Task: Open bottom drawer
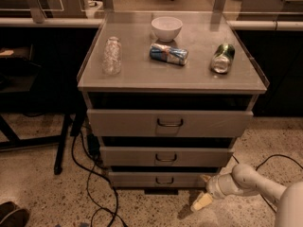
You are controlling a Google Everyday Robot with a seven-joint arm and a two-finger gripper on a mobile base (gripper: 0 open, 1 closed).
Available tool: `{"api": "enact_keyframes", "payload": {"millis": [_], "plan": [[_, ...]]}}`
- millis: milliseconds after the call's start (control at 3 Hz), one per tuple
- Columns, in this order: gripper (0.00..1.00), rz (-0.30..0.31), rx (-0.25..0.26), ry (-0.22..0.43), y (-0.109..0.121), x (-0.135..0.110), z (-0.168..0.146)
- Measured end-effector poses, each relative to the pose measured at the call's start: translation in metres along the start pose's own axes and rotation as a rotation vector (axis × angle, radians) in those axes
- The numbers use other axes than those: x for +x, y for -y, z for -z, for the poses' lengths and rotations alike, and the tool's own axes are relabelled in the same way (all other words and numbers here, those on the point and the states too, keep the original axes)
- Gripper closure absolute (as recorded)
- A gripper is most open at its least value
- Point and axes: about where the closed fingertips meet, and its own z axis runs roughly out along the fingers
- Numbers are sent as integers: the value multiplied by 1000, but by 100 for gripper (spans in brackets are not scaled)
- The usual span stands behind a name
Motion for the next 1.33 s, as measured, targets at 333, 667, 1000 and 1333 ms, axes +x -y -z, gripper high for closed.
{"api": "enact_keyframes", "payload": {"millis": [333, 667, 1000, 1333], "plan": [[0, 0, 3, 0, 1, 0, 0], [0, 3, 23, -33, -5, 7, -4], [0, -10, 96, -26, 1, 9, -8], [0, -25, 160, -6, 17, 7, -11]]}}
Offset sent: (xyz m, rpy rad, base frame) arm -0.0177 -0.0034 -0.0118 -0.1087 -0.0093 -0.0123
